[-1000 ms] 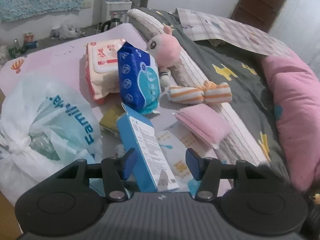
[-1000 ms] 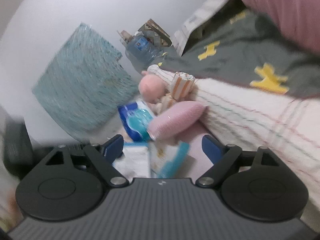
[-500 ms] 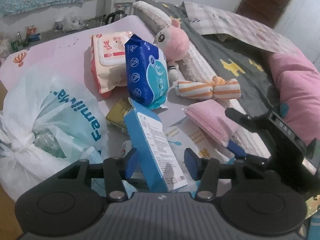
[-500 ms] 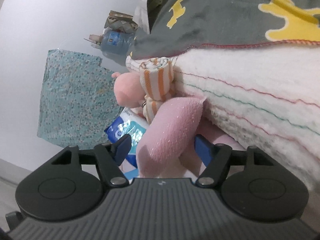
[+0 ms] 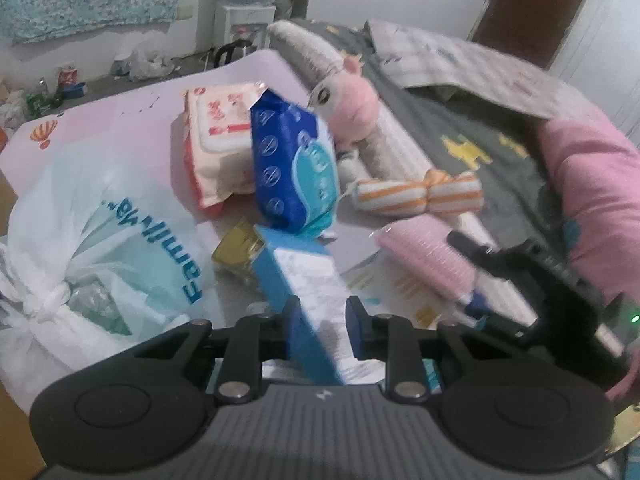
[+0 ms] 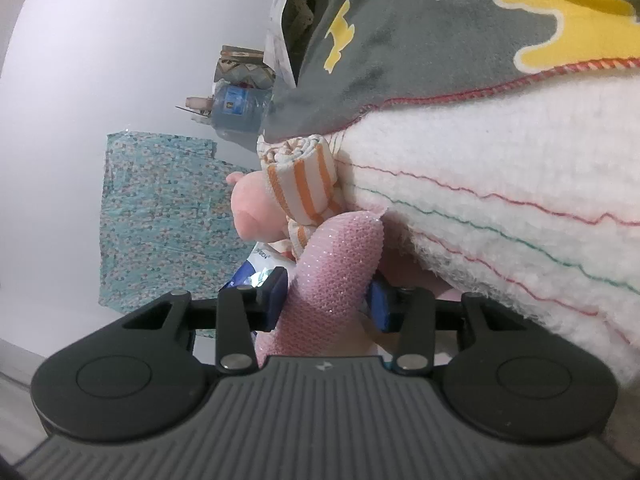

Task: Organize soft objects
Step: 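Close left tool on the blue-white box while right tool grasps the pink sponge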

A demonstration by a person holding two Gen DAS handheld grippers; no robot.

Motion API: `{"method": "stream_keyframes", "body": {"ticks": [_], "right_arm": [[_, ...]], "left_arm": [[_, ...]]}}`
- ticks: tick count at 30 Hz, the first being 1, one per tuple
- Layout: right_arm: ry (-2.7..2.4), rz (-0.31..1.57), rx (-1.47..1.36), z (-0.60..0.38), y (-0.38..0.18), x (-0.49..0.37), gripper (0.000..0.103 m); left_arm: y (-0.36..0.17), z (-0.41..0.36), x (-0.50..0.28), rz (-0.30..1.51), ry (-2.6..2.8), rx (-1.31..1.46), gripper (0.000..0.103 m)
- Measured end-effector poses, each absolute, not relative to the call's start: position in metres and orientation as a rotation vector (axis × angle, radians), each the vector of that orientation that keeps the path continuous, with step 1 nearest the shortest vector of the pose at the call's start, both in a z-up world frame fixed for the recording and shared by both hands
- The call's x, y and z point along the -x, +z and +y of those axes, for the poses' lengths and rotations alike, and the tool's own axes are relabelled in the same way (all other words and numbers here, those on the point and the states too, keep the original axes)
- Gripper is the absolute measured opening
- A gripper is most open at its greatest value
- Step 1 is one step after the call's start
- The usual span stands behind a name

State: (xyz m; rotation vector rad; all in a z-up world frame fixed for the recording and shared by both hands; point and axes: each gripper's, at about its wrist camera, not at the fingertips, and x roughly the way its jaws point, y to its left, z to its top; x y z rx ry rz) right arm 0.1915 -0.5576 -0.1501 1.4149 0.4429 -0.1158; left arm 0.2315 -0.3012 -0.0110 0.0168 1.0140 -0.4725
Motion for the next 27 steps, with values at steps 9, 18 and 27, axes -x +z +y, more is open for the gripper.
{"method": "stream_keyframes", "body": {"ticks": [9, 18, 27], "right_arm": [[-0.109, 0.44, -1.436, -0.558, -0.156, -0.196, 0.041], [-0.102, 0.445, -1.439, -0.562, -0.155, -0.205, 0.041], [-0.098, 0.428, -1.416, -0.562, -0.156, -0.189, 0.04]], "left_arm": [[-0.008, -0.302, -0.233, 1.049, -0.487, 0.05, 0.055], [-0.029, -0.298, -0.25, 1.172, -0.422, 0.068, 0.062], [-0.04, -0.312, -0.246, 1.169, -0.426, -0.003, 0.026]]}}
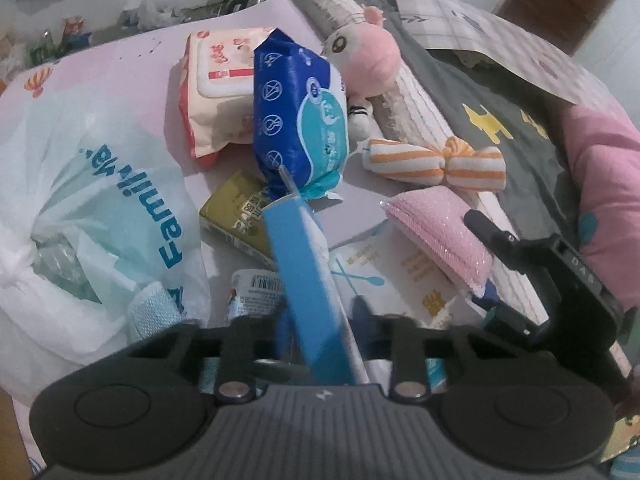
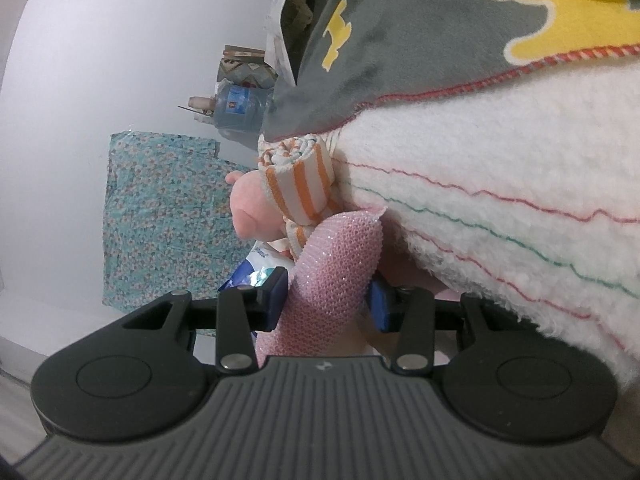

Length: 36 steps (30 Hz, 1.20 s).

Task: Organize soft objects
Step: 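Close left tool on the blue-white box while right tool grasps the pink sponge, then carry the blue-white box in left tool and pink sponge in right tool over the cardboard box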

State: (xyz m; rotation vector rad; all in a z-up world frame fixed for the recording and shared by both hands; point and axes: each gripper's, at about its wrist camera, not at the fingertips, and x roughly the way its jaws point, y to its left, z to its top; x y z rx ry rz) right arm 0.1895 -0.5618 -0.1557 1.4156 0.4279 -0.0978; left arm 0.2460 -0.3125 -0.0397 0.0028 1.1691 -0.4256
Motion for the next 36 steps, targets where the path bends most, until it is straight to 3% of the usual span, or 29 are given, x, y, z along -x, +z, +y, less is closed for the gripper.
{"method": "stream_keyframes", "body": {"ticks": [6, 21, 36], "right_arm": [[-0.093, 0.39, -1.418, -0.56, -0.155, -0.176, 0.037], [-0.086, 0.283, -1.342, -0.557, -0.108, -0.123, 0.036], [0.097, 0.25, -1.154, -0.488, -0.008, -0.088, 0.036]], "left_arm": [[-0.025, -0.31, -0.233, 1.103, -0.447, -0.024, 0.021], [0.037, -0.279, -0.187, 0.954, -0.522, 0.047, 0.021], [0.112, -0.147, -0.132, 0.755, -0.439, 0.178, 0.021]]}}
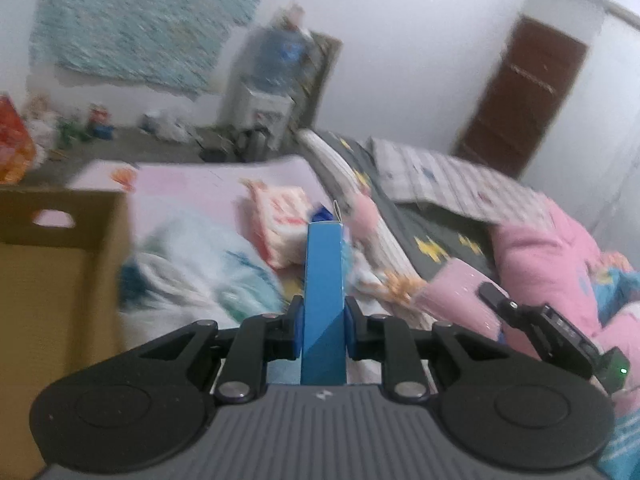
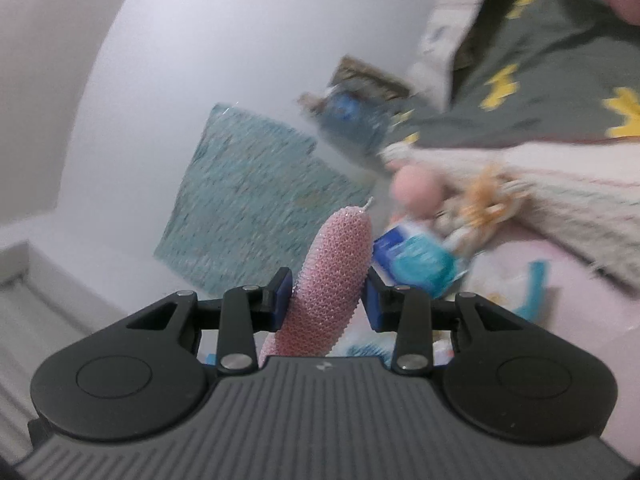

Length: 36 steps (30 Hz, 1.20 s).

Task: Organize soft objects
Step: 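Carry the blue-white box in left tool and pink sponge in right tool over the cardboard box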

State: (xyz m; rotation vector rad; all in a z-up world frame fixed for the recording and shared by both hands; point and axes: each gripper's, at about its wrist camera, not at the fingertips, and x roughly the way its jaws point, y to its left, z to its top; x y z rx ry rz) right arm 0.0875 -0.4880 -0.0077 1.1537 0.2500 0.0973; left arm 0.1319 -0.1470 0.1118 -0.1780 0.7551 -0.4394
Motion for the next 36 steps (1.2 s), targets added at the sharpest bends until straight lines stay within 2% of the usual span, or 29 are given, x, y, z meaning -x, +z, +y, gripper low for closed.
{"method": "stream_keyframes", "body": {"ticks": [7, 15, 27, 36], "right_arm": [[0.299, 0.356, -1.031, -0.405, 0.038, -0.122, 0.036], [0.49, 0.57, -0.815, -0.254, 0.079, -0.191, 0.036], [0.505, 0.858, -0.599, -0.104, 0.073, -0.286, 0.036], [0.478, 1.042, -0.526, -0.044, 0.042, -0.354, 0.036]], "left_arm": [[0.131, -0.059, -0.124, 0.672, -0.268, 0.201, 0.021], [0.121, 0.022, -0.156, 0.675, -0.087, 0.178, 0.021], [0.06, 0.107, -0.244, 0.802, 0.111, 0.13, 0.021], [0.041, 0.107, -0.303, 0.824, 0.19, 0.057, 0.021]]}}
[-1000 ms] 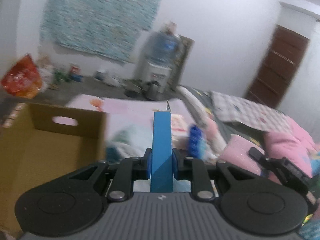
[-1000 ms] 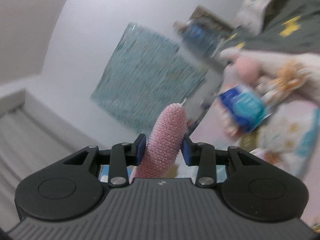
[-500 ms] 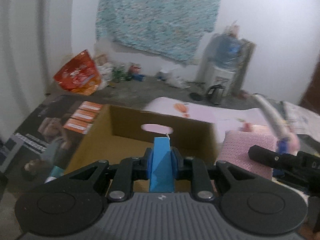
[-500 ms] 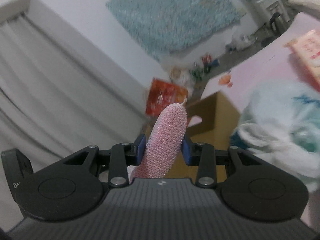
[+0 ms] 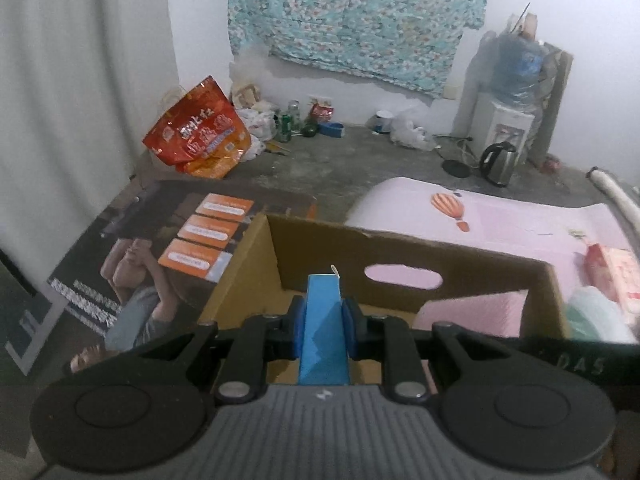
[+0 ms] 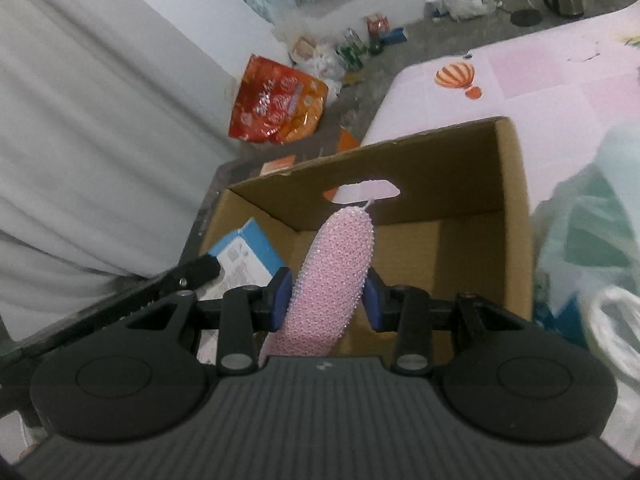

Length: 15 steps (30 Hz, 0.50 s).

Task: Organize soft objects
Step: 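Carry the blue-white box in left tool and pink sponge in right tool over the cardboard box, then open right tool dropping the pink sponge while left tool releases the blue-white box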

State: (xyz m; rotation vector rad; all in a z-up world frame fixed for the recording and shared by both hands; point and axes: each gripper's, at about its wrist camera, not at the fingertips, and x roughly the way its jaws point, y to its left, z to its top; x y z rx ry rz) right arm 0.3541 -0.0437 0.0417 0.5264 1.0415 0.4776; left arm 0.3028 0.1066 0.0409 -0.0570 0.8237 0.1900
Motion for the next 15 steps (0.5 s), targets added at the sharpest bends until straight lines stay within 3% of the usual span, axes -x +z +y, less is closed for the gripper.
{"method": "stream_keyframes", "body": {"ticks": [15], "right_arm": [[0.503, 1.148, -0.667, -0.05, -0.013, -0.386, 0.038]], "left_arm": [[0.008, 0.102, -0.346, 0.831, 0.249, -0.013, 0.021]]}}
